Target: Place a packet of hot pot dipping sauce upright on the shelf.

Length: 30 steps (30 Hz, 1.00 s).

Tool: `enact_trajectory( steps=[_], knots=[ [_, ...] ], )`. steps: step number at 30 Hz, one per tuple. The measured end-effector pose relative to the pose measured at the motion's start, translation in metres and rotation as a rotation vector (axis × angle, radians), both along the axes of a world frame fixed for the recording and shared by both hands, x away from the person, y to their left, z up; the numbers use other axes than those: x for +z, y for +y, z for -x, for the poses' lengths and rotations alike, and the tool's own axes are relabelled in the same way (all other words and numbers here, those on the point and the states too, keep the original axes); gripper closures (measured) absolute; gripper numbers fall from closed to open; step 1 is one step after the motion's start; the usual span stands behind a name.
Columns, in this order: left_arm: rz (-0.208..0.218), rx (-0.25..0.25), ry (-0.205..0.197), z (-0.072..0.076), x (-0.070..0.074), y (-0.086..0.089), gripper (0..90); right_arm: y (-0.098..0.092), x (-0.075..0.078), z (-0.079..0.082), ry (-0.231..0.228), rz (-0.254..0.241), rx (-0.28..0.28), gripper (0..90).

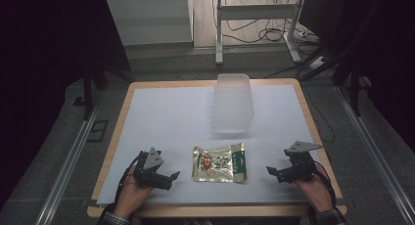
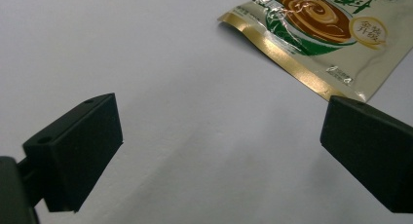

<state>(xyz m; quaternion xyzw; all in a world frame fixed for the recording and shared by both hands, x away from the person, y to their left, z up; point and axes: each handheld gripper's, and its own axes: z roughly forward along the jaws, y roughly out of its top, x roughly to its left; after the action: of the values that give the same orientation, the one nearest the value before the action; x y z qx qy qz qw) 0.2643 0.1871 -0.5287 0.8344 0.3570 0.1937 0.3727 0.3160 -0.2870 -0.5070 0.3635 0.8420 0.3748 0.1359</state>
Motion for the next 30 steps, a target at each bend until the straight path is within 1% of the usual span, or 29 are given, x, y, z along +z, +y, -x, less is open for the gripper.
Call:
enact_trajectory(
  steps=[1,2,3,4,7,8,9,14,19,20,21,22,23,24,25,26,30],
  knots=[
    [0.000,0.000,0.000,0.0000,0.0000,0.0000,2.4,-0.0002,-0.0001,-0.0002,0.000,-0.001,0.002,1.0],
    [0.012,-0.013,0.024,-0.0001,-0.0010,-0.0003,2.4,-0.0007,0.0000,-0.0006,-0.005,-0.008,0.015,0.5],
    [0.012,-0.013,0.024,-0.0001,-0.0010,-0.0003,2.4,-0.0010,0.0002,-0.0009,-0.007,-0.007,0.015,0.6],
    [-0.007,-0.010,0.015,0.0011,-0.0008,-0.0013,2.4,-0.0015,0.0007,-0.0013,-0.007,0.003,0.012,0.7],
    [-0.004,-0.011,0.013,0.0015,-0.0002,-0.0009,2.4,-0.0025,0.0003,-0.0021,-0.006,0.013,0.011,0.7],
    [0.007,-0.008,0.016,0.0014,-0.0001,-0.0003,2.4,-0.0028,-0.0001,-0.0023,-0.002,0.015,0.008,0.7],
    [0.010,-0.005,0.019,0.0011,-0.0001,0.0000,2.5,-0.0034,-0.0006,-0.0027,0.004,0.016,0.004,0.7],
    [0.000,0.000,0.012,0.0011,0.0001,-0.0001,3.2,-0.0039,-0.0025,-0.0039,0.032,0.012,0.000,0.7],
    [-0.012,0.010,0.019,0.0013,0.0005,-0.0008,4.6,-0.0042,-0.0014,-0.0037,0.022,0.016,-0.009,0.7],
    [-0.001,0.015,0.024,0.0016,0.0022,-0.0003,5.0,-0.0047,-0.0014,-0.0040,0.021,0.016,-0.011,0.7],
    [-0.001,0.015,0.024,0.0016,0.0022,-0.0003,5.4,-0.0047,-0.0014,-0.0040,0.021,0.016,-0.011,0.7],
    [0.013,0.026,0.031,0.0024,0.0049,0.0006,5.7,-0.0049,-0.0012,-0.0039,0.023,0.018,-0.016,0.7],
    [0.013,0.026,0.031,0.0024,0.0049,0.0006,6.1,-0.0050,-0.0010,-0.0039,0.020,0.020,-0.016,0.7],
    [0.025,0.035,0.039,0.0024,0.0059,0.0016,6.4,-0.0050,-0.0007,-0.0038,0.018,0.019,-0.016,0.7],
    [0.025,0.035,0.039,0.0024,0.0059,0.0016,6.8,-0.0050,-0.0007,-0.0038,0.018,0.019,-0.016,0.7],
    [0.027,0.041,0.056,0.0018,0.0061,0.0030,7.8,-0.0044,-0.0003,-0.0033,0.020,0.017,-0.019,0.7],
    [0.034,0.042,0.068,0.0014,0.0069,0.0038,9.5,-0.0039,-0.0001,-0.0028,0.022,0.018,-0.020,0.7]
  ],
)
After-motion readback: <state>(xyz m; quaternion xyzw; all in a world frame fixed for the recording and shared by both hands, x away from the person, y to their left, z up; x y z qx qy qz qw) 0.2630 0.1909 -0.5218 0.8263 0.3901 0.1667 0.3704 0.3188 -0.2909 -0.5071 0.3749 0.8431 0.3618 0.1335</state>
